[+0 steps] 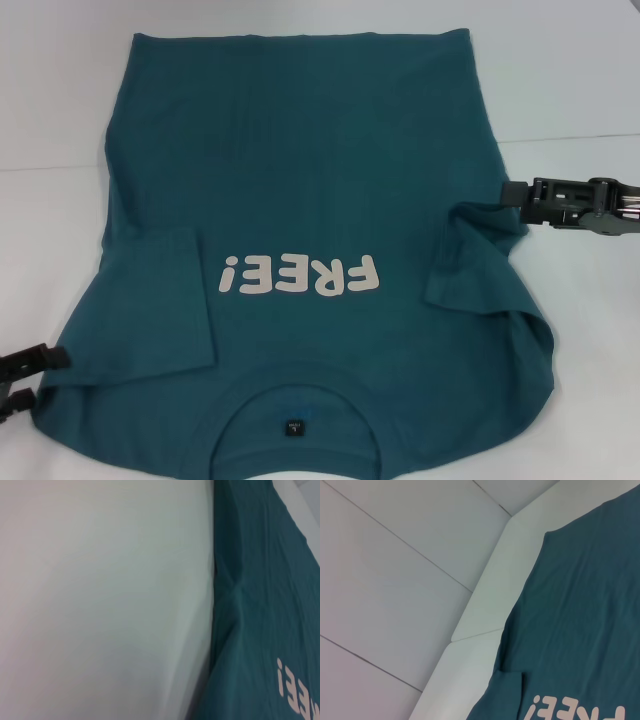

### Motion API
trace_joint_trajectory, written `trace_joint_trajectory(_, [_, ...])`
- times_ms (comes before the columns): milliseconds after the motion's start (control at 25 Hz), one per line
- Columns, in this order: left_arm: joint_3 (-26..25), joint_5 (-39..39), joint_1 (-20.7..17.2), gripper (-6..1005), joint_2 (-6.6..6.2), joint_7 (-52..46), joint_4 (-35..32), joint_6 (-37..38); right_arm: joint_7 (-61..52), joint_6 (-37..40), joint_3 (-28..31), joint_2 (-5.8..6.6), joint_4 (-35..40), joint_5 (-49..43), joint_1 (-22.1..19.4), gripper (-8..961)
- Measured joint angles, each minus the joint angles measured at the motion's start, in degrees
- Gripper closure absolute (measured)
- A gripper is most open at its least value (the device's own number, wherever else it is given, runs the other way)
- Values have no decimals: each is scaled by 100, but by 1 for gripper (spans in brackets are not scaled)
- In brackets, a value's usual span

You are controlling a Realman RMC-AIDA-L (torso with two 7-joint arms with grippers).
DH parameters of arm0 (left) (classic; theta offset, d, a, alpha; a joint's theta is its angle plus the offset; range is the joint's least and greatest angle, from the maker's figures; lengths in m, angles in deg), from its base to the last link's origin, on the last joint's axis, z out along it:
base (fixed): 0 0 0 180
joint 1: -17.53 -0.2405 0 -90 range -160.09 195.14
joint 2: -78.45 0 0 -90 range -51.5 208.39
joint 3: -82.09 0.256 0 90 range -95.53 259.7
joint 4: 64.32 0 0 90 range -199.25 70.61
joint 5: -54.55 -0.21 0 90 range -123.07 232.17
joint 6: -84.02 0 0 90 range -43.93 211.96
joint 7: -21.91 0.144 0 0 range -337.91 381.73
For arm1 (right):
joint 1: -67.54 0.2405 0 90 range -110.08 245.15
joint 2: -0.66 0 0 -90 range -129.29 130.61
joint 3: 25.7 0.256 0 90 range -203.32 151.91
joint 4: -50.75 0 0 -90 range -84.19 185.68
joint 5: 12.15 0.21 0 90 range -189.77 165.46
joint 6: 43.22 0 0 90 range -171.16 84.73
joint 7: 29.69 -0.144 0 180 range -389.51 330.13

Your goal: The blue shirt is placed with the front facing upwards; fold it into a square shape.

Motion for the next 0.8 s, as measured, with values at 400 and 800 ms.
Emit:
trace_joint_trajectory(400, [245,59,81,100,18,-26,-3,393,0,29,0,3,0,0,-4,13])
trace_joint_trajectory(800, [243,58,69,100,18,-90,-3,691,0,26,0,3,0,0,-2,12])
